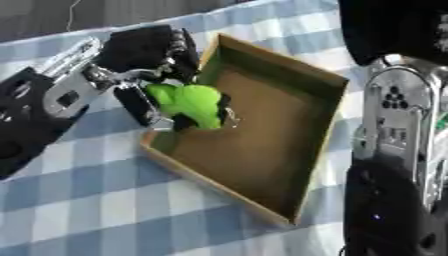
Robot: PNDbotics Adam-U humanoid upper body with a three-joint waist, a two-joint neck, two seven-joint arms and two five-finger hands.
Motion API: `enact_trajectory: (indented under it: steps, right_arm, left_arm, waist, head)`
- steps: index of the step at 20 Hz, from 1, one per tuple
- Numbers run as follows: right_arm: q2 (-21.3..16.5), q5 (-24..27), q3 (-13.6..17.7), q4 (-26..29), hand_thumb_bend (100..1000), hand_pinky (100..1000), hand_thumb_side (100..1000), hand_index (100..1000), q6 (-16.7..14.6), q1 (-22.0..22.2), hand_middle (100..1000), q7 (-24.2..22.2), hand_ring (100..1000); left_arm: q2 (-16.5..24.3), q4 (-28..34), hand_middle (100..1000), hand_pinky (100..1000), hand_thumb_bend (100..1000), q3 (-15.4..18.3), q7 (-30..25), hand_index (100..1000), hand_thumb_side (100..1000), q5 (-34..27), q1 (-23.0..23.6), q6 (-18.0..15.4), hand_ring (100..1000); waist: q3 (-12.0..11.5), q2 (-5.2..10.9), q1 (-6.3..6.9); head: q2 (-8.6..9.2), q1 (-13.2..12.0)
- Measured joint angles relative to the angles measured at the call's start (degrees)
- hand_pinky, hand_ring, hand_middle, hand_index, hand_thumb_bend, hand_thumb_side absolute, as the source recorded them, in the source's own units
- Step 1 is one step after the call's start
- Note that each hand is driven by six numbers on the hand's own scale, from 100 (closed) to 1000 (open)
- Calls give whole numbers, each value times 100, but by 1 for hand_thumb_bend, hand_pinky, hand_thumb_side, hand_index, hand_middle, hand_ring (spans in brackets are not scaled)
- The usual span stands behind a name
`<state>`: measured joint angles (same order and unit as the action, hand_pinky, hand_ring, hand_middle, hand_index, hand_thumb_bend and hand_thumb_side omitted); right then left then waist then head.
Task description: Pick up objects on the table and place them in the box.
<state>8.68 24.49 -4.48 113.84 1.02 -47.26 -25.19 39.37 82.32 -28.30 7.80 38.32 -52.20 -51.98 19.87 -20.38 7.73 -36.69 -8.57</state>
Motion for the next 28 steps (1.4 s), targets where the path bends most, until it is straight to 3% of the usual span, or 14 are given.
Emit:
enact_trajectory:
  steps: [4, 5, 6, 7, 10, 12, 16, 19, 22, 24, 27, 28]
  right_arm:
    - [78, 33, 2, 0, 100, 434, 931, 777, 19, -65, 636, 16, 533]
    - [97, 39, 4, 0, 100, 435, 931, 778, 28, -69, 636, 24, 533]
    - [119, 51, 16, 0, 100, 434, 931, 778, 32, -69, 636, 28, 533]
    - [132, 60, 32, 0, 100, 435, 932, 778, 38, -70, 636, 35, 533]
    - [133, 76, 61, 0, 100, 435, 933, 776, 49, -92, 635, 53, 533]
    - [122, 76, 85, 0, 100, 434, 934, 776, 39, -93, 637, 63, 535]
    - [-52, 48, 110, 0, 100, 432, 936, 769, 8, -37, 636, 85, 536]
    - [-222, 6, 107, 1, 100, 430, 936, 762, -34, 78, 635, 67, 536]
    - [-382, -35, 97, 1, 100, 428, 936, 761, -82, 216, 636, 19, 536]
    - [-507, -69, 87, 1, 100, 427, 936, 762, -114, 313, 637, -9, 537]
    - [-706, -142, 90, 1, 100, 425, 938, 761, -171, 422, 637, -15, 537]
    - [-773, -168, 99, 1, 100, 424, 939, 763, -193, 462, 640, -16, 539]
  left_arm:
    - [-52, 21, 100, 100, 171, -10, 118, 270, 795, 115, -85, -2, 100]
    - [-58, 21, 524, 100, 245, -7, 171, 657, 987, 150, -104, -3, 536]
    - [-58, 15, 350, 100, 219, -3, 219, 547, 927, 193, -106, -4, 334]
    - [-62, -3, 775, 100, 429, 9, 257, 790, 974, 240, -106, -3, 798]
    - [-47, -118, 878, 100, 471, 175, 347, 835, 1000, 328, -100, 61, 906]
    - [13, -135, 920, 118, 456, 353, 459, 849, 1000, 306, -96, 165, 946]
    - [340, -48, 974, 353, 479, 712, 813, 874, 1000, 25, -41, 549, 1000]
    - [516, 99, 963, 417, 445, 880, 1007, 870, 1000, -231, -42, 832, 1000]
    - [672, 268, 944, 461, 393, 1033, 1153, 859, 1000, -500, -33, 1049, 985]
    - [887, 429, 926, 416, 398, 1201, 1311, 857, 1000, -758, 167, 1213, 953]
    - [1378, 740, 905, 351, 342, 1502, 1569, 857, 1000, -1359, 987, 1515, 926]
    - [1526, 873, 847, 310, 265, 1612, 1654, 831, 1000, -1606, 1351, 1619, 868]
  waist:
    - [90, -89, 104]
    - [106, -102, 124]
    - [121, -110, 137]
    - [129, -113, 144]
    - [113, -142, 140]
    - [28, -142, 113]
    - [-240, -34, -48]
    - [-376, 179, -130]
    - [-551, 266, -202]
    - [-710, 348, -242]
    - [-922, 444, -295]
    - [-986, 464, -334]
  head:
    - [135, 1]
    - [163, 1]
    - [174, 2]
    - [176, 3]
    - [176, 6]
    - [177, 7]
    - [206, 7]
    - [289, 7]
    - [411, 5]
    - [504, -2]
    - [588, -4]
    - [605, -4]
